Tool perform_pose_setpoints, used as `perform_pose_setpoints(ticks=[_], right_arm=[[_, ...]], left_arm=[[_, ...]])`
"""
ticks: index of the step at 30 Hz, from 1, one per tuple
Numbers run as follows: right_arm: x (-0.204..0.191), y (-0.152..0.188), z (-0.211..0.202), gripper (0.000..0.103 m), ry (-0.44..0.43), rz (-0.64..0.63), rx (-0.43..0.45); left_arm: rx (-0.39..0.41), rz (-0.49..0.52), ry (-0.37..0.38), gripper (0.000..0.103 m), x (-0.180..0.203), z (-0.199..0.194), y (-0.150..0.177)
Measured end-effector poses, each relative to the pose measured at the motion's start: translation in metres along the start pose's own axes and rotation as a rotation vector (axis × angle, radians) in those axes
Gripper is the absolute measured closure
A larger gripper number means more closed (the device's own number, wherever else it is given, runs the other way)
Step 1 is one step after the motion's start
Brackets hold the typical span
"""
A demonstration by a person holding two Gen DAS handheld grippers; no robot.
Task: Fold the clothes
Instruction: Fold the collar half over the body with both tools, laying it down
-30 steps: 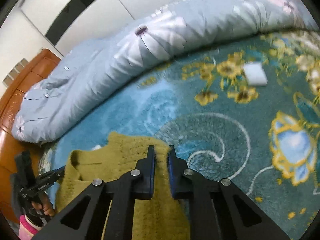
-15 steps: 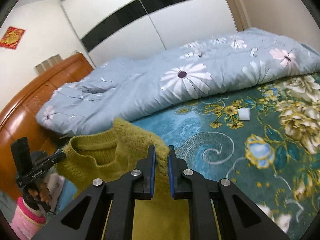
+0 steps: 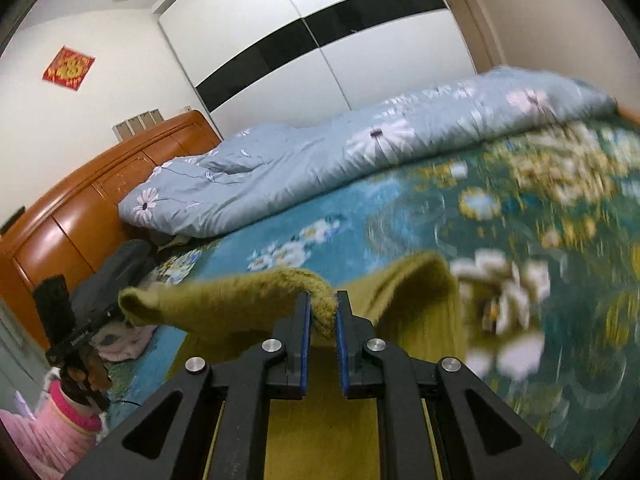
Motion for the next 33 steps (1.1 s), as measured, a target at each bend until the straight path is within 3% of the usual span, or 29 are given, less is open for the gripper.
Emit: perform_pose_setpoints(ticks=[4,9,18,24,30,32,33], right_arm=[[0.014,0.04,-0.016,0.092,-0.006,0.084,0.004],[0.031,0.084,-0.032,0.092,0.007,0.163,0.001],[0.055,0.132,-0.031,0.092,0.088,0.258,-0.036],[0.055,0.137,-0.031,0.09,0.113,0.275,-0.056],[0.052,0.145,-0.038,0.087,0.14,0.294,-0.066],[0.049,0.147,-0.042,0.077,0.129,0.308,-0.07],[0.048,0.148,-0.045,0.068,0.117,0.318,-0.068]], left_arm=[[-0.058,-0.047,0.026,0.094,0.017,-0.012,0.039],[-0.13,-0.035,0.03,0.094,0.038,-0.02,0.073],[-0.285,-0.02,0.02,0.094,0.057,-0.006,0.124],[-0.324,-0.092,0.041,0.094,0.053,-0.004,0.135],[-0.3,-0.114,0.074,0.093,0.053,-0.018,0.127],[-0.274,-0.118,0.078,0.091,0.052,-0.024,0.12],[-0.263,-0.12,0.075,0.082,0.051,-0.027,0.117]])
Point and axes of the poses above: each gripper's, at about its wrist camera, not at the fingertips, and z roughly the way its jaws point, x to its right, y to its underside, the point moved 4 cm from there along z, roughly the way its jaws point, and after that the axes turned 4 degrees about z, right-handed, at the moved point
